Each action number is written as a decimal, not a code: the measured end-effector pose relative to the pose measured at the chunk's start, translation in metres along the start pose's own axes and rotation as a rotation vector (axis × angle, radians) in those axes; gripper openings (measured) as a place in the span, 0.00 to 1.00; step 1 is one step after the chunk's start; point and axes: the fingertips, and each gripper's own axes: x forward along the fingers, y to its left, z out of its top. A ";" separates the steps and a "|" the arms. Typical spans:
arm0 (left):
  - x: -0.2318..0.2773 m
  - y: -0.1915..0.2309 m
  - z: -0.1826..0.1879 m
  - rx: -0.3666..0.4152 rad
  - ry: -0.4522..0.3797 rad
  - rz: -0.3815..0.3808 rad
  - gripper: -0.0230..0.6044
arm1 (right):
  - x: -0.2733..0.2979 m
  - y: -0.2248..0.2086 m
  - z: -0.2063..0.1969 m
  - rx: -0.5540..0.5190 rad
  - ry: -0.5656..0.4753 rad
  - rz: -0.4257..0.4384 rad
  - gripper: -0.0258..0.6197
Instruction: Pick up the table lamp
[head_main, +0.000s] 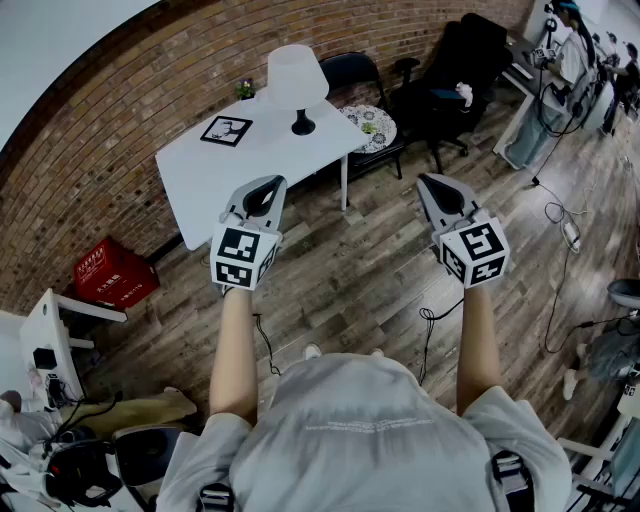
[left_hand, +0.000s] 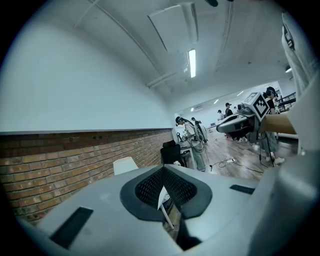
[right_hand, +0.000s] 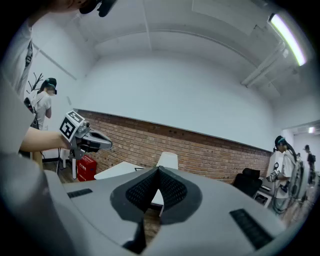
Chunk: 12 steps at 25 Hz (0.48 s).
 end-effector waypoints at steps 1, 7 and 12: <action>0.002 -0.002 0.001 -0.003 0.002 0.002 0.05 | -0.001 -0.004 -0.001 -0.001 0.001 0.000 0.04; 0.015 -0.013 0.005 -0.028 0.004 0.023 0.05 | -0.009 -0.024 -0.010 0.008 -0.008 0.008 0.04; 0.028 -0.031 0.007 -0.057 -0.004 0.028 0.05 | -0.016 -0.044 -0.026 0.042 0.013 0.024 0.04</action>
